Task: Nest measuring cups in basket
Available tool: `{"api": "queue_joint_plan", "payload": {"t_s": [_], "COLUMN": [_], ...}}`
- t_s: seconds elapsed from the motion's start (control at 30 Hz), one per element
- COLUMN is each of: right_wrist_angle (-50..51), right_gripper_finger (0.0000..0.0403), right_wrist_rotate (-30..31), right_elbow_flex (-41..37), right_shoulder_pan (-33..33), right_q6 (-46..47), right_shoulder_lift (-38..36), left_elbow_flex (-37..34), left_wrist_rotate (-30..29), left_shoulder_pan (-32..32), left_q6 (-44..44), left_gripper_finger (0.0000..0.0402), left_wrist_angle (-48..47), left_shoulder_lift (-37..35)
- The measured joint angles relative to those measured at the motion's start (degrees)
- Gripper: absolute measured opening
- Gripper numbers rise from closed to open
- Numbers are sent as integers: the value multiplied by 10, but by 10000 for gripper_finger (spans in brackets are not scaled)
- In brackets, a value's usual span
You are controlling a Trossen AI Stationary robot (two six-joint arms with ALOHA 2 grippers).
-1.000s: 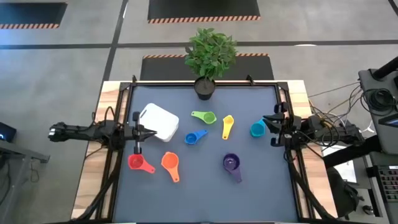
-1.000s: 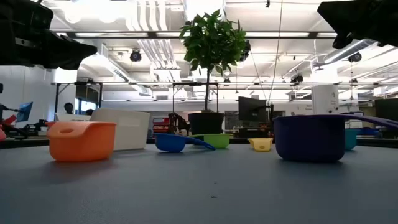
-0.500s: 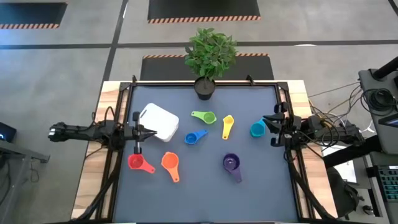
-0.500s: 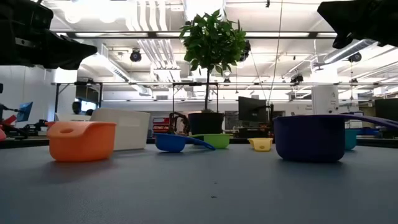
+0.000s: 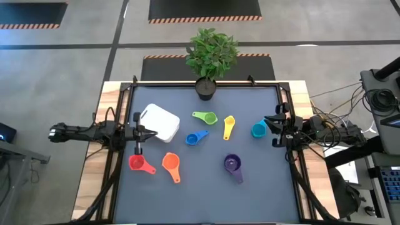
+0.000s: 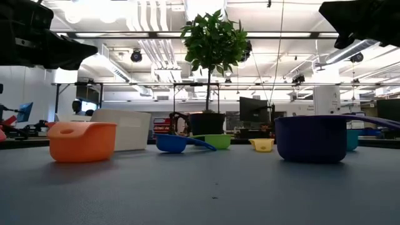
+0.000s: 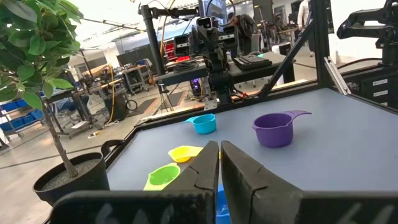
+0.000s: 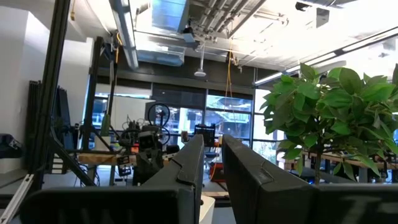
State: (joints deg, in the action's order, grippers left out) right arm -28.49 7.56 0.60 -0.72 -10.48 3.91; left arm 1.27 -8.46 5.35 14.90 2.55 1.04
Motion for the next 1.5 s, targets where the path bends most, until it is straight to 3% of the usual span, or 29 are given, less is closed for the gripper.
{"api": "queue_joint_plan", "payload": {"t_s": [0.77, 0.9, 1.0, 1.1, 1.3, 1.5], "right_wrist_angle": [-4, -5, -5, -4, -5, -6], "right_gripper_finger": [47, 47, 47, 47, 47, 47], "right_wrist_rotate": [0, -1, 0, 0, 39, 77], "right_elbow_flex": [0, 0, 0, 0, 1, 21], "right_shoulder_pan": [0, 0, 0, 0, 0, 0], "right_q6": [0, 106, 218, 261, 175, 173], "right_shoulder_lift": [0, 0, 0, 0, 0, 1], "left_elbow_flex": [0, 0, 0, 0, 0, 1], "left_wrist_rotate": [0, 0, 1, 0, 1, 1], "left_shoulder_pan": [0, 0, 1, 1, 1, 1], "left_q6": [0, -9, -72, -133, -140, -196], "left_gripper_finger": [0, 0, 0, 0, 0, 0], "left_wrist_angle": [0, 13, 42, 87, 187, 270], "left_shoulder_lift": [0, 0, 0, 0, 0, 0]}}
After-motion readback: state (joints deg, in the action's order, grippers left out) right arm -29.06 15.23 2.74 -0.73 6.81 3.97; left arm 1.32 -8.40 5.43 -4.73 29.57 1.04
